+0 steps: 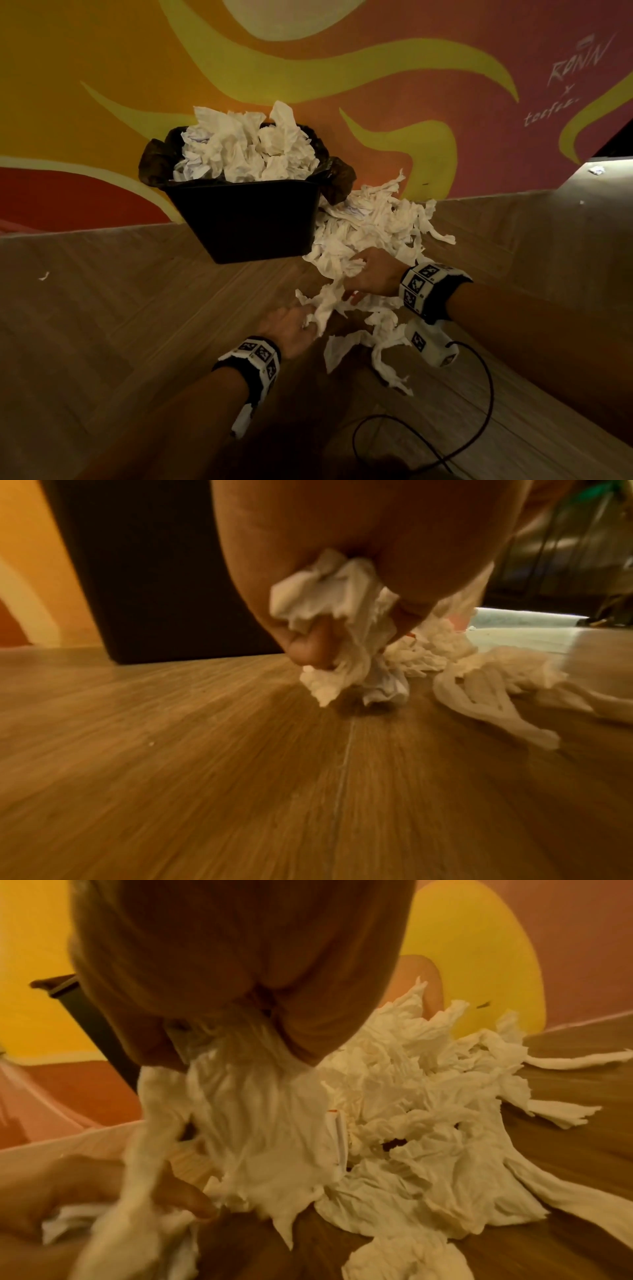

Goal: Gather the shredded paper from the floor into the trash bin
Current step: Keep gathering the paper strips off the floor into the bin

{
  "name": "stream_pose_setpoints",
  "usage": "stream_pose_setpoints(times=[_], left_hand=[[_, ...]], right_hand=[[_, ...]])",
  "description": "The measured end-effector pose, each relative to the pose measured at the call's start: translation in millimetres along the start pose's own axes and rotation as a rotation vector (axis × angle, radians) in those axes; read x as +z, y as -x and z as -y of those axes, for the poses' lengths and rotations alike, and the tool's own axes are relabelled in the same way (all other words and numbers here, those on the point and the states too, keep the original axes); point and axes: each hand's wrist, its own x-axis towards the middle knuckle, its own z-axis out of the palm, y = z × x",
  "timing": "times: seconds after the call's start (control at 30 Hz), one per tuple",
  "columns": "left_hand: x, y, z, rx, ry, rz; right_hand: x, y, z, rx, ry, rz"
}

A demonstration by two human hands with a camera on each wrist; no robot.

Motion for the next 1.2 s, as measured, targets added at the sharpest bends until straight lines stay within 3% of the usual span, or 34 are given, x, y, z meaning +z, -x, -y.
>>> stream_pose_setpoints(times=[0.13,0.23,0.3,0.5,0.6,0.7,0.83,0.9,1.0,1.07,1.2], left_hand=[[11,-1,1,-0.006,-0.192,0.039],[18,1,9,-0.016,-0.198,0.040],[18,2,13,-0.027,-0.143,0.029],[2,9,10,-0.018,0.143,-0.133],[-13,11,2,0.017,0.415,-0.162],[-32,10,-14,0.134,0.543,-0.213],[-57,-1,-34,0.217,0.602,-0.253],[-65,-4,-42,0.226,0.620,-0.200],[-63,-3,-56,0.187,0.740,-0.054],[-61,-1,-65,0.141,0.857,0.006],[-74,-1,-78,0.111,1.005,-0.072]], right_hand=[[-4,0,1,0.005,0.180,-0.053],[-6,-1,0,0.004,0.212,0.011],[-4,0,-1,0.008,0.227,0.016],[-2,-3,-1,-0.099,0.256,-0.167],[-8,-1,11,0.007,0.369,-0.122],[-17,3,25,0.145,0.542,-0.093],[-25,6,48,0.147,0.470,-0.073],[-26,5,58,0.193,0.414,-0.006],[-23,1,68,0.100,0.139,0.082],[-22,-5,71,0.036,0.044,0.016],[-12,-11,68,-0.048,0.113,-0.073]])
